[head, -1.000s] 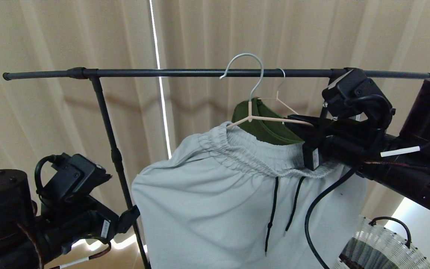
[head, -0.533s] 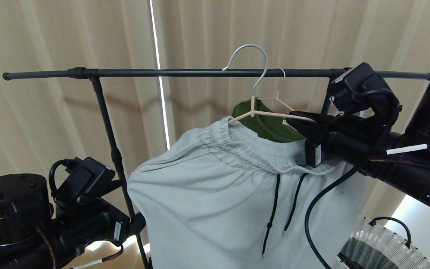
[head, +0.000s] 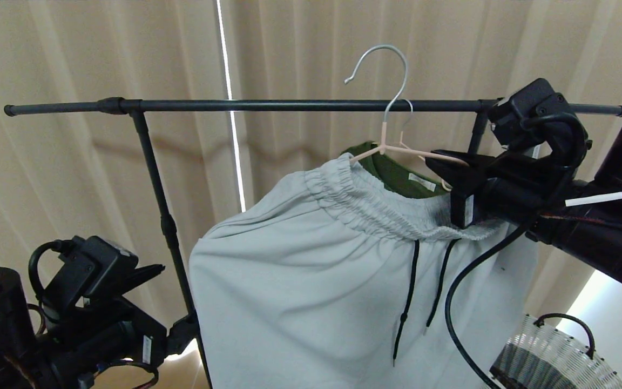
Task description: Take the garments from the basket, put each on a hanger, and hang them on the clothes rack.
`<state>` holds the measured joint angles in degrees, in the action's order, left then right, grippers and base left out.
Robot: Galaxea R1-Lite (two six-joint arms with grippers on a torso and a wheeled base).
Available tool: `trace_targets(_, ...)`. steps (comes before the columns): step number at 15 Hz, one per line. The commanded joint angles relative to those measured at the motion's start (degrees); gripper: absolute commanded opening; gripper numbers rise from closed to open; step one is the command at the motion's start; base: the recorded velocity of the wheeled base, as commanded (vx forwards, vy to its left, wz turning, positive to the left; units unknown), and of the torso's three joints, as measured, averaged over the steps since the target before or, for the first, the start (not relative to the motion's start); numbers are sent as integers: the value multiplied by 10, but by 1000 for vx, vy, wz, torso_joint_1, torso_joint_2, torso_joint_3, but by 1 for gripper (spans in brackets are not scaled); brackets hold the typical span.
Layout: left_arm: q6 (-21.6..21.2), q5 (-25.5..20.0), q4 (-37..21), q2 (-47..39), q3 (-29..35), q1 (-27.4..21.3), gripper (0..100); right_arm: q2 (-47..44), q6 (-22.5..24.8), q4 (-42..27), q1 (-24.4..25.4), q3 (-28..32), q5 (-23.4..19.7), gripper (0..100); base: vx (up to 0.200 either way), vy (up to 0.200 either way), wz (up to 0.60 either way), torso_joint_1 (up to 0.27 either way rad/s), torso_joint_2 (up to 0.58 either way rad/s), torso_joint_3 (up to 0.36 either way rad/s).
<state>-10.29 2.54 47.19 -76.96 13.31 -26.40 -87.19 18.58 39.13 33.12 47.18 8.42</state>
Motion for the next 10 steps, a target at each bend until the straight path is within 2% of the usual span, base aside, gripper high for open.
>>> trace_targets(1, 0, 0, 1, 5, 0, -1, 100, 1, 1, -1, 0, 1, 1, 0, 0, 0, 0, 0, 0, 0)
trace_targets(7, 1, -1, 1, 15, -3, -3, 100, -4, 1, -1, -17, 14, 14, 0, 0, 0, 0, 0, 0, 0)
trace_targets(10, 1, -19, 1, 15, 1, -10, 100, -3, 1, -1, -18, 15, 14, 0, 0, 0, 0, 0, 0, 0)
